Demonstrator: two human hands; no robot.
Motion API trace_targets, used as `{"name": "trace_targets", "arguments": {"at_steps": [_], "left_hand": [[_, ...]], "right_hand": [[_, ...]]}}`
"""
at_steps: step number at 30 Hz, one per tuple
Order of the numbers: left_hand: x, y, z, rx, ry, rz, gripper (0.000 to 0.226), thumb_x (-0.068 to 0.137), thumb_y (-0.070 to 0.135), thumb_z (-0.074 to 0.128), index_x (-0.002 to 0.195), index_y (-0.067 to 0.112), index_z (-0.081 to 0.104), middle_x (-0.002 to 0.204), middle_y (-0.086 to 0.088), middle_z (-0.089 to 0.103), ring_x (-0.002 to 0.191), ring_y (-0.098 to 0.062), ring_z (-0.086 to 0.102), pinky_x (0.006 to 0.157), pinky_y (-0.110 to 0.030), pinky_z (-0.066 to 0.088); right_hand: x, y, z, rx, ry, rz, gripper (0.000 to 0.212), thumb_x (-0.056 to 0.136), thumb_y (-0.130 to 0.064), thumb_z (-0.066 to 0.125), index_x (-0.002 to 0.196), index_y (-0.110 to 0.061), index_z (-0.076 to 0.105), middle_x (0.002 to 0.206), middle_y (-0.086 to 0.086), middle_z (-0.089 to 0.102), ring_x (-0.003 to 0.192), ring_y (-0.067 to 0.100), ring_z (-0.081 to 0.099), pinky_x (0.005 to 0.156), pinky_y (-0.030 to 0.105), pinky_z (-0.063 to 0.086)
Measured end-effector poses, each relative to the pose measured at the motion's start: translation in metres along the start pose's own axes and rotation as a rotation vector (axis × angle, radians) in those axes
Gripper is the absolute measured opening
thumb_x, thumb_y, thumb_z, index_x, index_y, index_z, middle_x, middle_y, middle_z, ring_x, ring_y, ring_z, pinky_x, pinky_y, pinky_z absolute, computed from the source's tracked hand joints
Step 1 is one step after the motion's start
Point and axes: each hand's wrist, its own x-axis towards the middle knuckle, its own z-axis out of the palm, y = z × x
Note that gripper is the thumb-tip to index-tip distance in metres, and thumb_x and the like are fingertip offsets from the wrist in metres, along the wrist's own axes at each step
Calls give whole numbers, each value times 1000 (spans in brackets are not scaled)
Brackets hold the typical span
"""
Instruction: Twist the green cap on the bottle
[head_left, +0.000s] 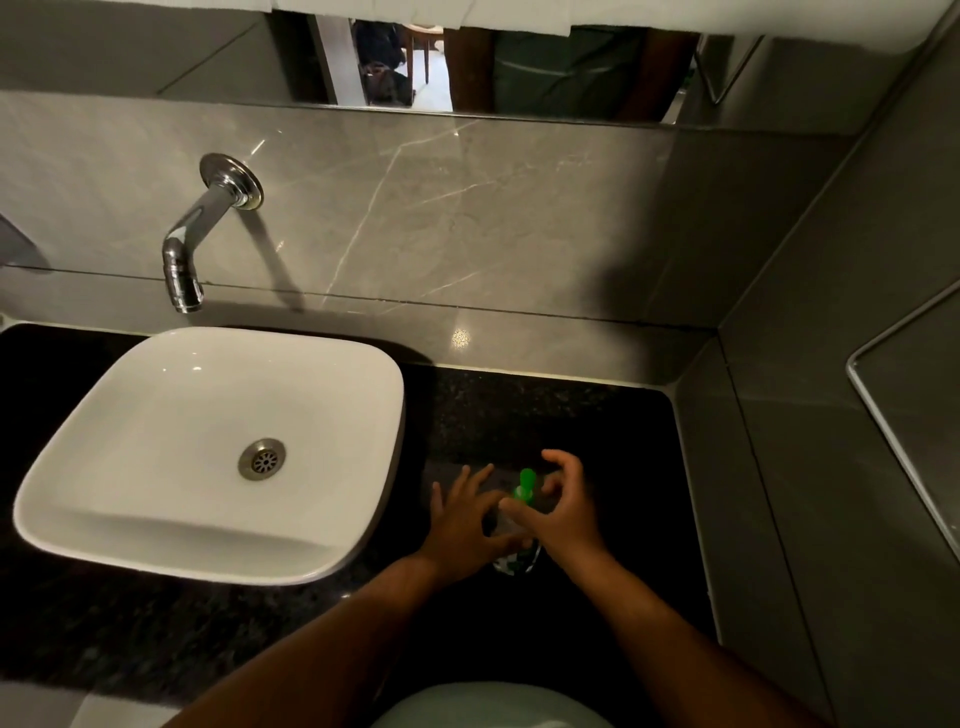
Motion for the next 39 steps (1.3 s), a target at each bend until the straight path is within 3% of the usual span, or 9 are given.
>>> {"name": "trace_targets", "arguments": {"at_steps": [5, 8, 11, 17, 22, 28, 31, 35, 39], "left_hand": [[-1, 5, -7, 36, 7, -43, 78, 59, 81, 49, 126, 40, 52, 158, 4, 16, 145, -19, -3, 109, -58, -13], [-1, 4, -7, 36, 23, -47, 77, 62, 81, 54, 127, 41, 51, 158, 6, 17, 145, -16, -3, 109, -55, -15], [-1, 2, -2, 24, 26, -35, 74, 61, 83, 53, 124, 44, 51, 158, 7, 18, 144, -14, -3, 109, -56, -16], [3, -3, 1, 56, 51, -42, 81, 56, 87, 49, 123, 42, 52, 157, 8, 20, 144, -16, 0, 109, -57, -13], [2, 0, 3, 44, 13, 1, 72, 60, 80, 51, 123, 45, 50, 158, 7, 18, 144, -14, -3, 108, -57, -16], [3, -1, 1, 69, 23, -21, 72, 63, 76, 50, 127, 42, 49, 157, 4, 19, 145, -18, -1, 108, -58, -15], [3, -2, 3, 79, 37, -34, 78, 61, 81, 48, 129, 42, 48, 158, 6, 19, 145, -17, 0, 108, -57, -15], [3, 1, 7, 58, 35, 4, 72, 59, 82, 50, 123, 48, 46, 157, 7, 21, 144, -14, 0, 108, -57, -16], [4, 1, 5, 61, 49, -4, 70, 59, 79, 48, 121, 46, 50, 156, 6, 22, 144, -15, 1, 108, -58, -15]], "right_hand": [[1, 2, 3, 112, -133, 20, 87, 71, -12, 80, 141, -23, 30, 130, -5, 47, 113, -5, 47, 81, 2, 40], [2, 2, 2, 101, -94, 24, 74, 76, -5, 74, 134, -30, 36, 112, -2, 62, 99, -5, 59, 78, 11, 48], [4, -2, -1, -11, -9, -12, 74, 61, -17, 87, 122, -27, 46, 85, -6, 54, 78, 7, 54, 69, 9, 42], [2, -1, 0, 93, -136, 15, 81, 73, -9, 78, 140, -21, 33, 124, -6, 49, 108, -5, 51, 77, -2, 39], [3, -3, 0, -29, -50, 7, 72, 58, -24, 88, 116, -35, 47, 93, -11, 54, 87, 8, 56, 69, 12, 42], [0, 3, 4, 124, -164, 48, 97, 68, -15, 83, 145, -24, 25, 133, -5, 41, 123, 6, 41, 93, 12, 40], [0, 5, 3, 152, -134, 59, 87, 75, -1, 74, 144, -21, 26, 124, 1, 55, 114, 5, 54, 86, 12, 49], [2, 2, 2, -1, -27, 2, 80, 59, -16, 88, 128, -20, 46, 87, -11, 53, 79, 4, 56, 69, 6, 43], [1, 3, 4, 55, -75, 35, 85, 61, -19, 88, 133, -21, 42, 114, -5, 54, 103, 6, 53, 87, 17, 44]]}}
